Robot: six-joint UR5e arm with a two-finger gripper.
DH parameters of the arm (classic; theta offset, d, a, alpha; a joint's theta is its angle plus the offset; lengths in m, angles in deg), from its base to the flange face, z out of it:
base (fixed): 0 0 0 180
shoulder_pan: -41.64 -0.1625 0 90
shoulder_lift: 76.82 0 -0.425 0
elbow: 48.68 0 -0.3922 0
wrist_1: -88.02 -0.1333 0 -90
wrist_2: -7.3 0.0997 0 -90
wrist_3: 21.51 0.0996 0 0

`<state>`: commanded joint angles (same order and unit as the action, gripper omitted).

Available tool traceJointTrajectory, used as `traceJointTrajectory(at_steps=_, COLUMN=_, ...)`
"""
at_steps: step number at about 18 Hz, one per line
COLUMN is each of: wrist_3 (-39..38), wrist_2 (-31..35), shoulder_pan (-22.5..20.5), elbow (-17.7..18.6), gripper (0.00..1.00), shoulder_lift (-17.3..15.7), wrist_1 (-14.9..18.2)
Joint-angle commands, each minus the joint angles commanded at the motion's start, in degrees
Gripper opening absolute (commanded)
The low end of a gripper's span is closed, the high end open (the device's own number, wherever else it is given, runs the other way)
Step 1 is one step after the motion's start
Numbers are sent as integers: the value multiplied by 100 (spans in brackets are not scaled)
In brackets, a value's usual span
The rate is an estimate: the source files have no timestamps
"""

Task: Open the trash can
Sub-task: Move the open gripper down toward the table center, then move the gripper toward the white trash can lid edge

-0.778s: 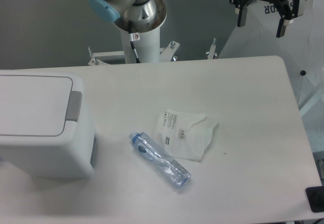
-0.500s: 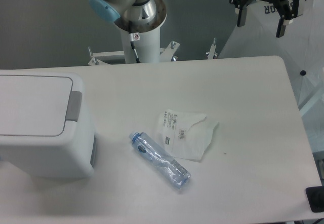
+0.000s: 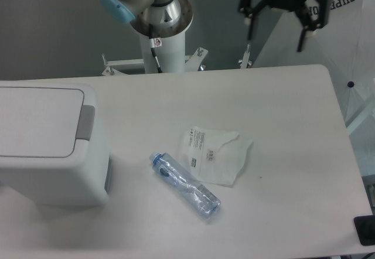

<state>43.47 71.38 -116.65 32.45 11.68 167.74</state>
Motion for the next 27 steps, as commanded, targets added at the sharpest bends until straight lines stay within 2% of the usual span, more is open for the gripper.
traceJointTrajectory(at_steps=4, wrist_3=-1011, wrist_2=17, shoulder_pan=553, elbow=9, gripper=100, shoulder_lift=35, wrist_1=-9)
traceJointTrajectory(at_steps=7, wrist_3=-1487, wrist_2=9, shoulder_pan=887, elbow=158, gripper=100, shoulder_lift=53, wrist_1=-35)
traceJointTrajectory(at_steps=9, wrist_3=-1873, wrist_2=0, shoulder_pan=1150, elbow=254, gripper=100, shoulder_lift=70, wrist_1=-166)
traceJointTrajectory(at_steps=12, wrist_3=-2646, wrist_2=-18, shoulder_pan=1608, elbow=605, gripper=100, shoulder_lift=70, wrist_1=-587)
traceJointTrajectory(at_steps=15, wrist_3=-3515, wrist_2=-70, shoulder_pan=1819, elbow=861, gripper=100, shoulder_lift=88, wrist_1=-1194)
traceJointTrajectory(at_steps=17, wrist_3=-4026, wrist_2=-219, shoulder_pan=1864, elbow=940, gripper=100, shoulder_lift=158, wrist_1=-1458)
traceJointTrajectory(at_steps=22, wrist_3=-4555, wrist_2=-457, shoulder_pan=2091, elbow=967, gripper=100, shoulder_lift=360, wrist_1=-1512)
traceJointTrajectory(at_steps=27, wrist_3=-4573, wrist_2=-457, shoulder_pan=2259, elbow=1011, gripper=100, shoulder_lift=518, wrist_1=-1512)
